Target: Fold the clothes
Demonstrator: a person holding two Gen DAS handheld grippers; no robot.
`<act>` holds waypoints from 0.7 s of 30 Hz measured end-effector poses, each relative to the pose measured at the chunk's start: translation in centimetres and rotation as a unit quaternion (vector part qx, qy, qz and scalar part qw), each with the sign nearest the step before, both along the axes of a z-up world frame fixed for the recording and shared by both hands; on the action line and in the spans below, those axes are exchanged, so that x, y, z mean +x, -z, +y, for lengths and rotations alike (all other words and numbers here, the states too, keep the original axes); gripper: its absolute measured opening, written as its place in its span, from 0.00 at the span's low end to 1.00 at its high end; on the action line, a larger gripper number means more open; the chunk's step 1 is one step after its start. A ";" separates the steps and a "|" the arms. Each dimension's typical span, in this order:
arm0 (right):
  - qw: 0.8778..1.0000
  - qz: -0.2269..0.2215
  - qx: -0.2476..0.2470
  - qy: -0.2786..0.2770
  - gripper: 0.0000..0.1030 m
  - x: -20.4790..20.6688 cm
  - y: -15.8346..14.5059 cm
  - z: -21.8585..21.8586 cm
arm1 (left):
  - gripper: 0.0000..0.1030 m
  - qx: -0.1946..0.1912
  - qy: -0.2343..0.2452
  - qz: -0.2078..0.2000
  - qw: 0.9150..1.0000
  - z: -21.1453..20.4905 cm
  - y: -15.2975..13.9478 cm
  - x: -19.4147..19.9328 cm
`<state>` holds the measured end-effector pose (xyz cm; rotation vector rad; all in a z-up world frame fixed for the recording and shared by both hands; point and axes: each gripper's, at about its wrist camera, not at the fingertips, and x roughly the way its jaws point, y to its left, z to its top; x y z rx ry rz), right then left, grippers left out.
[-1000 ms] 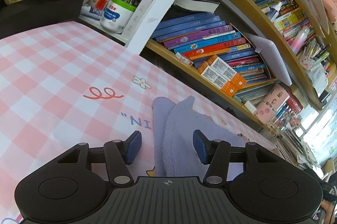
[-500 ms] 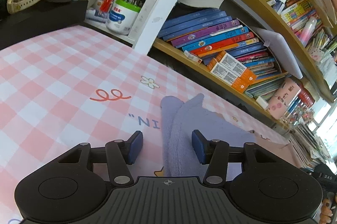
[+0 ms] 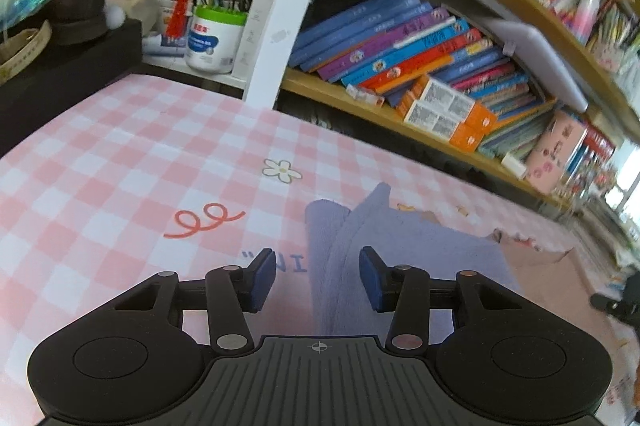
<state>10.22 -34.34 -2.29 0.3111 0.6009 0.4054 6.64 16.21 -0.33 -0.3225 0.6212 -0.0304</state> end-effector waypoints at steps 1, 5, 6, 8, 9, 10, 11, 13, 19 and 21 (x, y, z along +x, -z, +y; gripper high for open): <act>1.000 0.000 0.000 -0.001 0.18 0.0 0.0 0.0 | 0.42 0.007 0.004 0.004 1.000 -0.2 0.1 0.3; 1.000 0.005 0.010 -0.011 0.10 0.2 0.3 -0.1 | 0.21 0.004 0.022 0.016 1.000 -0.8 0.4 1.1; 1.000 0.007 0.014 -0.014 0.07 0.2 0.4 -0.1 | 0.13 0.009 0.023 0.015 1.000 -1.2 0.2 1.0; 0.999 -0.007 0.026 -0.017 0.07 -0.1 0.1 -0.3 | 0.07 0.016 0.019 0.002 1.000 -1.7 -0.6 0.1; 0.999 -0.015 0.032 -0.018 0.07 -0.3 -0.1 -0.5 | 0.06 0.006 0.016 -0.012 1.000 -1.8 -1.2 -0.6; 0.999 -0.022 0.038 -0.019 0.06 -0.5 -0.2 -0.6 | 0.05 -0.006 0.015 -0.032 0.999 -1.7 -1.9 -1.5; 0.998 -0.034 0.048 -0.023 0.06 -0.7 -0.5 -0.8 | 0.05 -0.021 0.016 -0.057 0.998 -1.6 -2.5 -2.5; 0.996 -0.057 0.065 -0.028 0.06 -1.1 -0.9 -0.9 | 0.04 -0.040 0.015 -0.087 0.995 -1.3 -3.1 -3.7; 0.999 -0.019 0.023 -0.018 0.06 0.6 0.3 0.1 | 0.05 -0.058 -0.005 -0.025 0.998 0.4 1.1 -2.1; 1.000 -0.007 0.020 -0.018 0.07 1.0 0.8 0.1 | 0.07 -0.067 -0.006 -0.023 0.997 0.7 1.7 -2.0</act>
